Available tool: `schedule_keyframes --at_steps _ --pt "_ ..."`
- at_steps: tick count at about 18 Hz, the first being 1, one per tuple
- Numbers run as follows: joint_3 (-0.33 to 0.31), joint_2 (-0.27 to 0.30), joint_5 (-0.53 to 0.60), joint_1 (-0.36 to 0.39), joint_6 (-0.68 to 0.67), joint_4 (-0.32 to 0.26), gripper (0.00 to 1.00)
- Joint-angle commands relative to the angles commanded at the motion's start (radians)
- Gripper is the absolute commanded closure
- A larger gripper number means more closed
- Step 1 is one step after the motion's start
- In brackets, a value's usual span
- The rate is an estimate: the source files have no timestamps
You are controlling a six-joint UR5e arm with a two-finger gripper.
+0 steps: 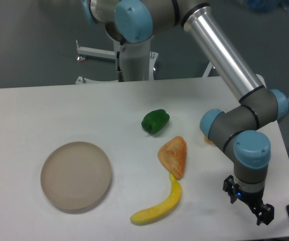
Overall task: Pick up the yellow pepper from the table
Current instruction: 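Move the gripper up and over the small yellow pepper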
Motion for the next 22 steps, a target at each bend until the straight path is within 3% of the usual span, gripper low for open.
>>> schedule_keyframes --at_steps 7,14,20,22 --pt "-0.040 0.031 0.035 -0.002 -0.003 -0.003 0.00" --pt "-0.254 0.216 0.049 0.009 -0.066 -0.034 0.00" --pt "-0.376 0.334 0.049 0.054 -0.086 -0.193 0.00" --pt "-0.431 0.374 0.041 0.072 -0.084 -0.215 0.00"
